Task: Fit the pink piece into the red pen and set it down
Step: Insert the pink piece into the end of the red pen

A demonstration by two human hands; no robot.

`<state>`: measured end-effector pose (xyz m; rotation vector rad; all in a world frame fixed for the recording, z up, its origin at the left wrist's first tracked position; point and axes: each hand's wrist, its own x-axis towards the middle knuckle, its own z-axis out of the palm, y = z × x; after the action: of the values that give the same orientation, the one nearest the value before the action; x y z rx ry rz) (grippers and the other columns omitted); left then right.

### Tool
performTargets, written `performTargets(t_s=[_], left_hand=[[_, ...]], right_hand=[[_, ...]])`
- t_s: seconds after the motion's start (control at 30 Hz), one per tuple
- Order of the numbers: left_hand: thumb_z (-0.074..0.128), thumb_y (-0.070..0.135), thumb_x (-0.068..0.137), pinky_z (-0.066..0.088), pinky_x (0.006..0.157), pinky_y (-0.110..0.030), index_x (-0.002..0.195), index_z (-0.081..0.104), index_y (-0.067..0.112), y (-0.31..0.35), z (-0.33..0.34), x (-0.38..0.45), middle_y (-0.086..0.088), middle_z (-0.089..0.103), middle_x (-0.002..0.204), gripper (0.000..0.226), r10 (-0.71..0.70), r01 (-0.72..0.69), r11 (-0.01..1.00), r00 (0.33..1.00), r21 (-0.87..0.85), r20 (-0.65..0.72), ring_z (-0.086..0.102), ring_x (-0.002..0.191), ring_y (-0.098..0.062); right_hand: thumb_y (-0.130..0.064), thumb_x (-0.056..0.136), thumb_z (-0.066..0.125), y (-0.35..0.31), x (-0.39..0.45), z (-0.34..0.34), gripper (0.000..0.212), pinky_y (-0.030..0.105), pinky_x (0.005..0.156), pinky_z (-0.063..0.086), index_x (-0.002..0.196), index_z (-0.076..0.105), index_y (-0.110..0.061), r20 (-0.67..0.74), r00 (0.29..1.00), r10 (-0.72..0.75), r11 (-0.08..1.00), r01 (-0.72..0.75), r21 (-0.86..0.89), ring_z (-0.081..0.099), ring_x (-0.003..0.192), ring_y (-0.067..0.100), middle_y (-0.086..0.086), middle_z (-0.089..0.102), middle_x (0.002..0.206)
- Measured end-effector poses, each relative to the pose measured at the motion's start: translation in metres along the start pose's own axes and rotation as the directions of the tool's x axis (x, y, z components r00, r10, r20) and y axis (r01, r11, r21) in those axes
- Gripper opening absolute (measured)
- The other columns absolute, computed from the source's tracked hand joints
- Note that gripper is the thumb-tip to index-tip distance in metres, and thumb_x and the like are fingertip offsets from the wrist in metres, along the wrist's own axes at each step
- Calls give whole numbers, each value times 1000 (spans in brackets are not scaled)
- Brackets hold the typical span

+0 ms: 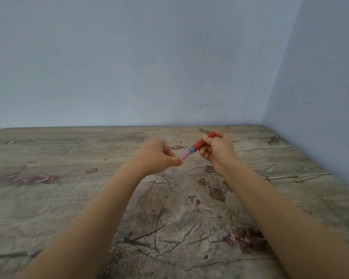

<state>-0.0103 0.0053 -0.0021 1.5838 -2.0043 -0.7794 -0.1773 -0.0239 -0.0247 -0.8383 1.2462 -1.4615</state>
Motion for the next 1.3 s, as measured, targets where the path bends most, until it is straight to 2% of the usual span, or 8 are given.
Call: performTargets(t_s=[0.3,0.4,0.6,0.73,0.8,0.93,1.13,1.3], left_hand=[[69,34,75,43,36,-14,71,70,14,-1,2,1,1,69,64,20,-28,28,999,1000,-45,0,64,55,-10],[69,29,77,49,40,-15,72,70,12,-1,4,1,2,73,68,17,-59,58,990,998,-125,-1,67,52,-4],[76,9,68,56,48,-19,83,72,4,-3,-4,-2,-2,73,61,16,-51,63,951,998,-302,46,71,58,-9],[78,4,64,54,47,-18,81,71,7,-6,-7,-2,1,74,58,19,14,3,950,999,-311,52,71,58,-10],[79,6,63,51,45,-16,76,70,15,-4,-6,-2,6,72,53,18,78,-60,954,996,-295,48,70,56,-6],[83,12,59,50,45,-15,69,67,25,-3,-4,-3,10,69,51,23,161,-158,968,987,-195,3,66,52,-1],[85,35,52,41,49,-7,74,69,19,-4,-2,-1,12,63,59,31,269,-263,962,957,74,-104,55,48,3],[83,41,53,40,53,-12,74,69,19,-7,-2,1,8,64,62,34,291,-272,950,949,151,-121,54,54,-2]], right_hand=[[0,89,47,0,-3,5,26,22,32,37,108,35,-12,31,998,-52,998,54,-40,48,28,12,11,60,49],[0,89,47,0,-5,7,27,23,35,39,108,34,-14,32,998,-58,997,59,-46,49,30,12,15,59,59],[1,89,46,1,-7,7,27,22,36,39,108,35,-14,14,999,-42,999,42,-30,49,30,12,17,59,62],[2,89,46,0,-7,7,26,21,34,38,108,36,-11,26,1000,-8,1000,8,8,47,28,12,12,61,48],[3,88,46,0,-7,7,24,19,32,37,106,36,-9,41,999,6,999,-8,48,45,26,11,5,58,35],[3,88,46,-2,-9,6,25,19,33,36,110,39,-7,73,997,24,998,-28,57,43,26,11,4,58,34],[4,88,46,-3,-10,6,24,20,33,35,107,38,-7,90,995,33,999,-36,33,42,26,9,2,57,32],[4,87,48,-4,-12,8,22,21,34,34,102,38,-8,78,996,36,999,-37,3,42,26,10,11,57,47]])
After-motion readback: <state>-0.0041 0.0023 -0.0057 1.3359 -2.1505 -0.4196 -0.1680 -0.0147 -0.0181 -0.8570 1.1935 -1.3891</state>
